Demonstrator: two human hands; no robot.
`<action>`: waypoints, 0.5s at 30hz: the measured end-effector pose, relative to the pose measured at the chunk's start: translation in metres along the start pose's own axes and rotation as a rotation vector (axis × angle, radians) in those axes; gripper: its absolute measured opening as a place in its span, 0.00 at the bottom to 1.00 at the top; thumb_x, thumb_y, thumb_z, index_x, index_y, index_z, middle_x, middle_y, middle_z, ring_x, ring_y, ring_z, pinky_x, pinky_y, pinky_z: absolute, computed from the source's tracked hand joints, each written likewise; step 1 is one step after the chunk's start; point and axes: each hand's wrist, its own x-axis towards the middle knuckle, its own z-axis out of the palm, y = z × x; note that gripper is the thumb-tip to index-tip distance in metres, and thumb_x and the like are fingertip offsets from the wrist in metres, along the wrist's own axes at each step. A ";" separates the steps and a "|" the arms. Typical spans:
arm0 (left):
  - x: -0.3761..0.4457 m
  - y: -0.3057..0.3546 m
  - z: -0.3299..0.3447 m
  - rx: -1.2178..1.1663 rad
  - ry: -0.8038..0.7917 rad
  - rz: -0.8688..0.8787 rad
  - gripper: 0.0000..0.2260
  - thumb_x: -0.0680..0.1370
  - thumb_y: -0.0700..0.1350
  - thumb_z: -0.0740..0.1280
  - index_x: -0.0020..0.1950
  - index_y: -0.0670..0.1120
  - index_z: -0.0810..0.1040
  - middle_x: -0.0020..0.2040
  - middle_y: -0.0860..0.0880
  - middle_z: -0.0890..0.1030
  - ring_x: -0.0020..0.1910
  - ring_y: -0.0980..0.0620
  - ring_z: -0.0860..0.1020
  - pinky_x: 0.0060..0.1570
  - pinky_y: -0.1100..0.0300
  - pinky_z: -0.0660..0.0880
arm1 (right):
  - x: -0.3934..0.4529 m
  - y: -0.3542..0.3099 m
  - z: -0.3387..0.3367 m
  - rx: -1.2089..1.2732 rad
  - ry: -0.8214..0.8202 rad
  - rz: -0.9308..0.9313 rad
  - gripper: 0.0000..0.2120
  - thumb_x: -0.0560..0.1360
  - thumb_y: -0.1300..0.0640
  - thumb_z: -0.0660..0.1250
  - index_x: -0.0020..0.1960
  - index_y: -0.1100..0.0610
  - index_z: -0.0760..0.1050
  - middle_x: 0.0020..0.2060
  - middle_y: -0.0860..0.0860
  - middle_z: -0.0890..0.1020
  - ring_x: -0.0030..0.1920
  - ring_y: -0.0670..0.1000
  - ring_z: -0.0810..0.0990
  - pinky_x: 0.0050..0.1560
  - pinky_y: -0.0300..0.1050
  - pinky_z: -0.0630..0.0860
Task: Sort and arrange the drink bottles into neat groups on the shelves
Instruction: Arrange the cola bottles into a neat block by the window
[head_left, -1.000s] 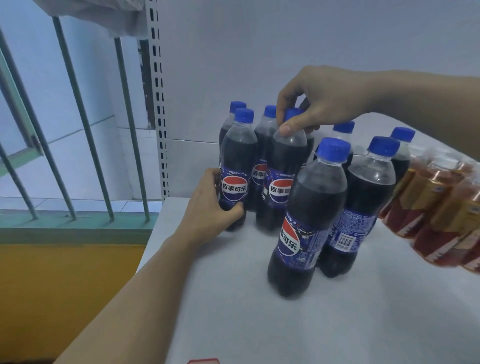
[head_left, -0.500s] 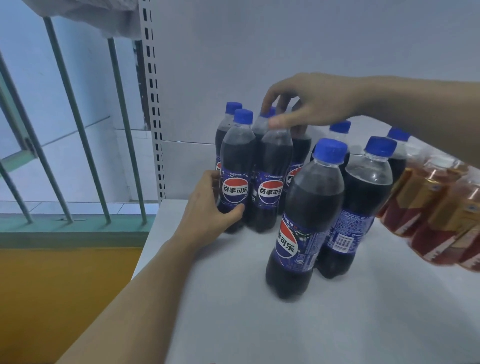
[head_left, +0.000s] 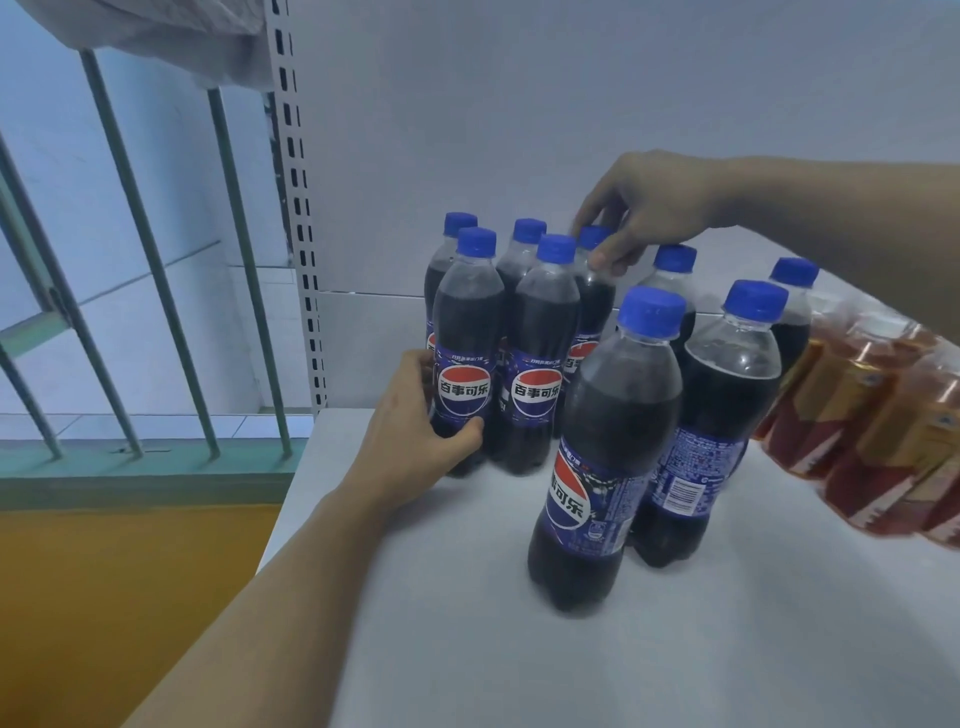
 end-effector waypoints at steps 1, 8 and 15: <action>0.000 0.000 0.000 0.001 0.000 0.000 0.28 0.70 0.50 0.76 0.64 0.58 0.65 0.56 0.68 0.76 0.54 0.73 0.76 0.47 0.78 0.72 | 0.000 0.002 0.001 0.012 0.017 0.009 0.12 0.72 0.54 0.78 0.55 0.49 0.83 0.38 0.45 0.88 0.36 0.46 0.87 0.45 0.43 0.81; 0.001 0.003 0.001 -0.001 0.003 0.005 0.28 0.68 0.52 0.75 0.64 0.57 0.66 0.56 0.66 0.77 0.54 0.71 0.77 0.46 0.76 0.73 | -0.010 -0.001 -0.001 0.069 0.006 0.091 0.16 0.74 0.50 0.77 0.58 0.50 0.78 0.41 0.50 0.88 0.38 0.50 0.88 0.50 0.50 0.82; 0.000 0.004 0.001 0.017 0.002 -0.005 0.30 0.67 0.56 0.73 0.65 0.56 0.66 0.57 0.65 0.76 0.54 0.71 0.76 0.44 0.73 0.76 | -0.056 -0.002 -0.019 -0.106 -0.099 0.034 0.10 0.71 0.39 0.75 0.47 0.41 0.80 0.44 0.43 0.86 0.40 0.46 0.85 0.38 0.43 0.77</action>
